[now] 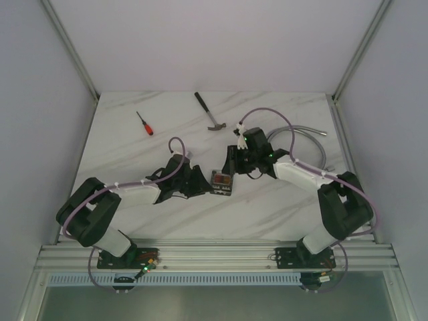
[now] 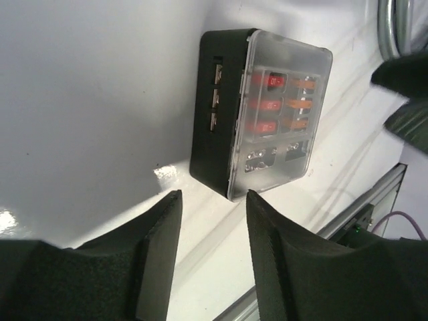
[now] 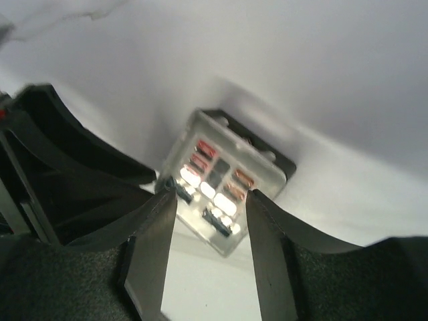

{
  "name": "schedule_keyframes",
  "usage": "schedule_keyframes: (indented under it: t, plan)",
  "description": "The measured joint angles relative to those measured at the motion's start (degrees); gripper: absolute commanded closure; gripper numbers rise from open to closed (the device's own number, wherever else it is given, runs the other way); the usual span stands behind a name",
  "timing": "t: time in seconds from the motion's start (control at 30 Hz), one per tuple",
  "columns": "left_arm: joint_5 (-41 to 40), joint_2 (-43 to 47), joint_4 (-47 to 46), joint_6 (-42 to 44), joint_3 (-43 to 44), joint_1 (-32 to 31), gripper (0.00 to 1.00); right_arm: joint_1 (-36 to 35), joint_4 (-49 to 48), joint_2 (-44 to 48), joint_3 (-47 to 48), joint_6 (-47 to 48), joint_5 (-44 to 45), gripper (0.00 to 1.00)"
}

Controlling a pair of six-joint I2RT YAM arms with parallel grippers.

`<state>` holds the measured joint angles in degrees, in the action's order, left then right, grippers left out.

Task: Snap on the fuse box
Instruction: Close the fuse box cover on the fuse box base, then adjust the fuse box base at the center of the board.

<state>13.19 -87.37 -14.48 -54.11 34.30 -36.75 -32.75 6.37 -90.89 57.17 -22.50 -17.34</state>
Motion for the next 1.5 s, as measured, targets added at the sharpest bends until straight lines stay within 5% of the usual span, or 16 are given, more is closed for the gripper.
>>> schedule_keyframes:
  t: [0.17,0.43,0.8,1.1,1.37,1.5]
  plan:
    - [-1.0,0.0,2.6,2.1,1.7,0.4,0.41,0.1,-0.5,3.2,-7.6,-3.5,-0.7,0.48]
    - [-1.4,-1.2,4.7,4.5,5.0,1.1,0.51,0.1,-4.6,4.4,-13.4,-8.3,-3.6,0.56]
    - [2.5,-4.7,1.6,4.6,5.5,1.8,0.63,0.9,-8.7,-0.7,-13.4,-10.6,-7.0,0.69]
    - [4.6,-4.8,-10.0,-0.2,-0.7,3.0,0.74,2.1,-7.1,-2.9,-11.3,-10.0,-9.6,0.72]
    - [3.7,-5.1,-13.2,-3.1,-2.3,3.0,0.76,2.7,-2.9,-7.0,-4.9,-5.9,-9.7,0.72]
    - [3.0,-5.2,-13.8,-5.6,-2.4,2.7,0.68,2.8,-1.1,-9.7,0.0,-2.6,-7.9,0.67]
